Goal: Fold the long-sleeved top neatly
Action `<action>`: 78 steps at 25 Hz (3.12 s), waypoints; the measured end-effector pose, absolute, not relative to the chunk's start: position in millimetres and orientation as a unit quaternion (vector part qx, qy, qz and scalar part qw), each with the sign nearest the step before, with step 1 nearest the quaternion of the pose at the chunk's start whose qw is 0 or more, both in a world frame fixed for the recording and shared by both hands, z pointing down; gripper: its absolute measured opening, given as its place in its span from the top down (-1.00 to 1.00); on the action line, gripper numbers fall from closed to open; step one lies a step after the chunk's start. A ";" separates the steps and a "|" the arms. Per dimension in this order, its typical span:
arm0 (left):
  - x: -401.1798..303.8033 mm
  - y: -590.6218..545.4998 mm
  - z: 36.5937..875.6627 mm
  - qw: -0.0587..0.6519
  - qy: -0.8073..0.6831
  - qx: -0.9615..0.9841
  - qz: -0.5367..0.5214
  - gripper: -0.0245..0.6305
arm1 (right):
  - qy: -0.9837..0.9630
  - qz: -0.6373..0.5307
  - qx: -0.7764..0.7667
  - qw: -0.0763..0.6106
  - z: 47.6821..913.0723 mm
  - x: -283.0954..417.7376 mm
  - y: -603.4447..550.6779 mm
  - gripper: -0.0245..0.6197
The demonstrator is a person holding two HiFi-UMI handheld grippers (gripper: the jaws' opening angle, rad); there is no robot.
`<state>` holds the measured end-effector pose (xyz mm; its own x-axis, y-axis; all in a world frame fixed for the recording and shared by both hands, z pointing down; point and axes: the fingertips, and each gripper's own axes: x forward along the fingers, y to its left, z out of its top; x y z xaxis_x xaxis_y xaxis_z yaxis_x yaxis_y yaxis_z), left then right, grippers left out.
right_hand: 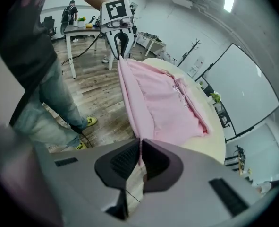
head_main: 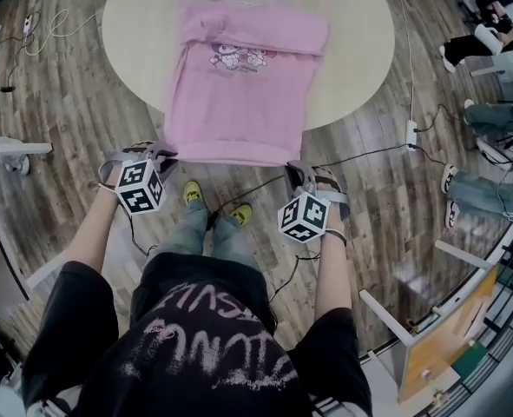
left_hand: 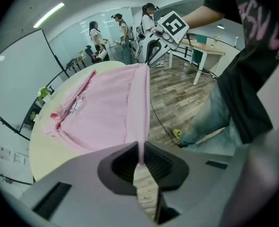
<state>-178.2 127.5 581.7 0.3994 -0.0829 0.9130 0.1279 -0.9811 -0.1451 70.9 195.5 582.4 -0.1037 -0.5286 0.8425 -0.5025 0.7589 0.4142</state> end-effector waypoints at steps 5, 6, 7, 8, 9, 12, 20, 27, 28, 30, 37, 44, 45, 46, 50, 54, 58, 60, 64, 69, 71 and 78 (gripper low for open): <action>-178.0 134.5 554.1 0.066 0.012 -0.851 -0.521 0.78 | -0.744 -0.016 0.376 0.552 554.7 75.1 201.3 0.86; -177.9 137.8 551.2 0.065 0.004 -0.848 -0.527 0.78 | -0.747 -0.015 0.369 0.553 552.1 74.7 202.9 0.86; -177.6 141.0 548.4 0.064 -0.006 -0.843 -0.534 0.78 | -0.750 -0.009 0.358 0.556 550.8 73.2 205.1 0.86; -177.4 144.6 546.0 0.061 -0.017 -0.839 -0.541 0.78 | -0.755 -0.001 0.343 0.559 550.9 70.4 209.1 0.86; -178.0 150.6 544.9 0.054 -0.027 -0.835 -0.547 0.78 | -0.761 0.011 0.326 0.560 552.9 66.3 216.7 0.86; -188.2 188.1 551.7 0.040 -0.045 -0.829 -0.556 0.78 | -0.783 0.046 0.279 0.554 566.1 50.2 259.6 0.86; -200.1 225.8 511.3 0.015 -0.064 -0.840 -0.539 0.78 | -0.835 0.100 0.233 0.488 518.1 42.6 291.3 0.86; -178.1 176.6 462.5 0.031 -0.051 -0.855 -0.515 0.78 | -0.849 0.111 0.217 0.469 472.7 65.1 250.1 0.86; -173.8 165.7 456.1 0.033 -0.048 -0.859 -0.509 0.78 | -0.850 0.110 0.218 0.468 465.6 69.0 239.8 0.86; -168.5 142.3 447.2 0.033 -0.042 -0.864 -0.501 0.78 | -0.850 0.110 0.224 0.463 452.9 74.7 217.2 0.86; -148.4 55.6 438.4 0.034 -0.041 -0.870 -0.490 0.78 | -0.840 0.103 0.253 0.469 442.9 93.7 135.4 0.86; -118.8 -40.6 441.1 0.026 -0.027 -0.876 -0.480 0.78 | -0.823 0.082 0.280 0.487 441.1 120.0 41.7 0.86; -115.0 -55.3 442.8 0.024 -0.022 -0.878 -0.478 0.78 | -0.821 0.078 0.287 0.487 440.7 123.6 26.5 0.86; -111.3 -69.8 445.5 0.021 -0.016 -0.879 -0.476 0.78 | -0.818 0.075 0.295 0.488 441.9 127.2 11.9 0.86; -97.5 -122.8 469.4 0.002 0.010 -0.883 -0.469 0.78 | -0.799 0.068 0.328 0.500 463.6 141.2 -43.3 0.86; -86.5 -156.3 505.9 -0.011 0.018 -0.879 -0.477 0.78 | -0.782 0.086 0.347 0.511 501.1 149.5 -78.8 0.86; -83.3 -176.6 540.3 -0.029 0.015 -0.875 -0.482 0.78 | -0.768 0.103 0.363 0.517 533.4 154.0 -99.0 0.86; -82.0 -182.0 553.5 -0.037 0.012 -0.874 -0.485 0.78 | -0.765 0.114 0.369 0.516 544.7 156.7 -103.9 0.86; -75.7 -191.7 568.5 -0.046 0.009 -0.875 -0.482 0.78 | -0.760 0.134 0.376 0.513 562.5 162.6 -111.3 0.86; -74.1 -203.8 586.7 -0.037 0.020 -0.872 -0.488 0.77 | -0.751 0.151 0.399 0.504 577.6 164.8 -120.3 0.84; -75.1 -207.1 590.5 -0.030 0.032 -0.872 -0.487 0.77 | -0.749 0.160 0.419 0.488 577.1 166.5 -122.9 0.82; -82.0 -232.1 568.5 -0.017 0.089 -0.883 -0.461 0.77 | -0.740 0.146 0.488 0.440 535.0 189.0 -136.8 0.82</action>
<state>-82.0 -232.1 568.5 0.5586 -0.1410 0.8174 -0.1730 -0.9836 -0.0515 189.0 -136.8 535.0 -0.1372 -0.5931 0.7934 -0.8505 0.4811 0.2126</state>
